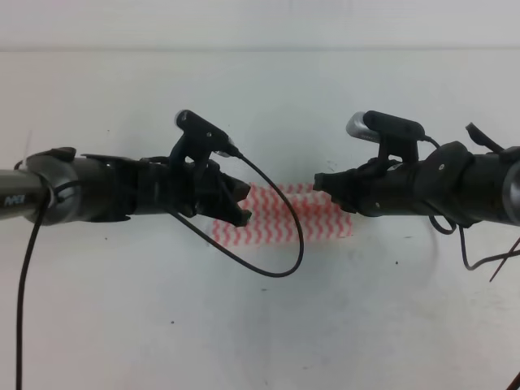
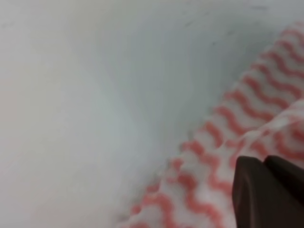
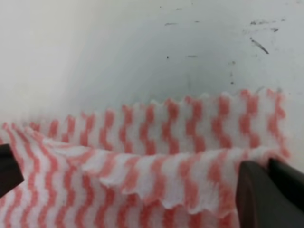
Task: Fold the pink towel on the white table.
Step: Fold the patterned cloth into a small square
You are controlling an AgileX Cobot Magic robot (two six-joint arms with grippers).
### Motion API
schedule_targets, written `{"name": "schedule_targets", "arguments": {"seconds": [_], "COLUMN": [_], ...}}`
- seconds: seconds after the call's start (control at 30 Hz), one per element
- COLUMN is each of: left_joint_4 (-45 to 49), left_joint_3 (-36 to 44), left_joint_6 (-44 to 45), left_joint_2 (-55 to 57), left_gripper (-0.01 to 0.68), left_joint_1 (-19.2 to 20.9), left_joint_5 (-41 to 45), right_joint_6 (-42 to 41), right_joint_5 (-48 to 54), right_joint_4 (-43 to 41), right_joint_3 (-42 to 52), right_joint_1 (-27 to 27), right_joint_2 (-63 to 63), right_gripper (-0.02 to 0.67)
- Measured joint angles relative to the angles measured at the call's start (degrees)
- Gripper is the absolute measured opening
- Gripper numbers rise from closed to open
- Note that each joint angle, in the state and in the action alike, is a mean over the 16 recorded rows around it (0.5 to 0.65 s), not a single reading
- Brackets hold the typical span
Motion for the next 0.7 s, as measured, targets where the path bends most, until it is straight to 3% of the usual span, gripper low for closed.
{"name": "schedule_targets", "arguments": {"seconds": [0.33,0.7], "left_joint_4": [0.16,0.11], "left_joint_3": [-0.55,-2.83], "left_joint_6": [0.77,3.05], "left_joint_2": [0.33,2.95], "left_gripper": [0.009,0.005], "left_joint_1": [-1.39,-4.15], "left_joint_5": [7.05,6.6], "right_joint_6": [0.0,-0.02], "right_joint_5": [-0.39,-0.56], "right_joint_4": [-0.03,-0.03], "right_joint_3": [0.0,0.0], "right_joint_1": [0.0,0.0], "right_joint_2": [0.0,0.0], "right_gripper": [-0.017,-0.017]}}
